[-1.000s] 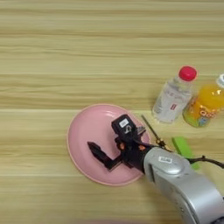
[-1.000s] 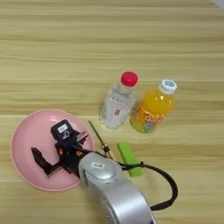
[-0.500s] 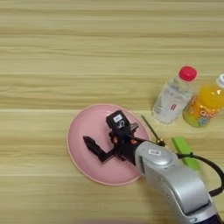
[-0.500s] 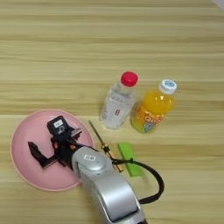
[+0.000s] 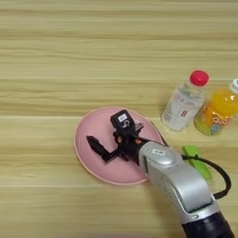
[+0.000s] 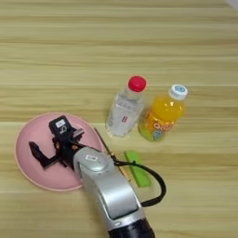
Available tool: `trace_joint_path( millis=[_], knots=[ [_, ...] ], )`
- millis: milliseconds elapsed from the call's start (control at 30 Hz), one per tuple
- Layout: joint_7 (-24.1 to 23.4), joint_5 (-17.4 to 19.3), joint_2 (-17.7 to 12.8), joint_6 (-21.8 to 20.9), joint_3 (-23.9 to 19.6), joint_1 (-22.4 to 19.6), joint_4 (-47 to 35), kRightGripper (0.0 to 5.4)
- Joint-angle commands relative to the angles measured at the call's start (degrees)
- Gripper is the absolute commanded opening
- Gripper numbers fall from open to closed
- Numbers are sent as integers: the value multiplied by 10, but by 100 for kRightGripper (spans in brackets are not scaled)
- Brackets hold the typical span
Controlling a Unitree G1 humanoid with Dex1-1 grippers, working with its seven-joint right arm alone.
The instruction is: Move the objects on the table
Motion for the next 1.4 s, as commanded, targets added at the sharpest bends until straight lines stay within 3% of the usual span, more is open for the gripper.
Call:
trace_joint_path(
  millis=[33,633,1400],
  knots=[
    [-7,-10,2,-8,-3,-18,18,538],
    [-2,-21,29,-33,5,-46,60,538],
    [-13,-25,15,33,2,-12,-127,538]
  ],
)
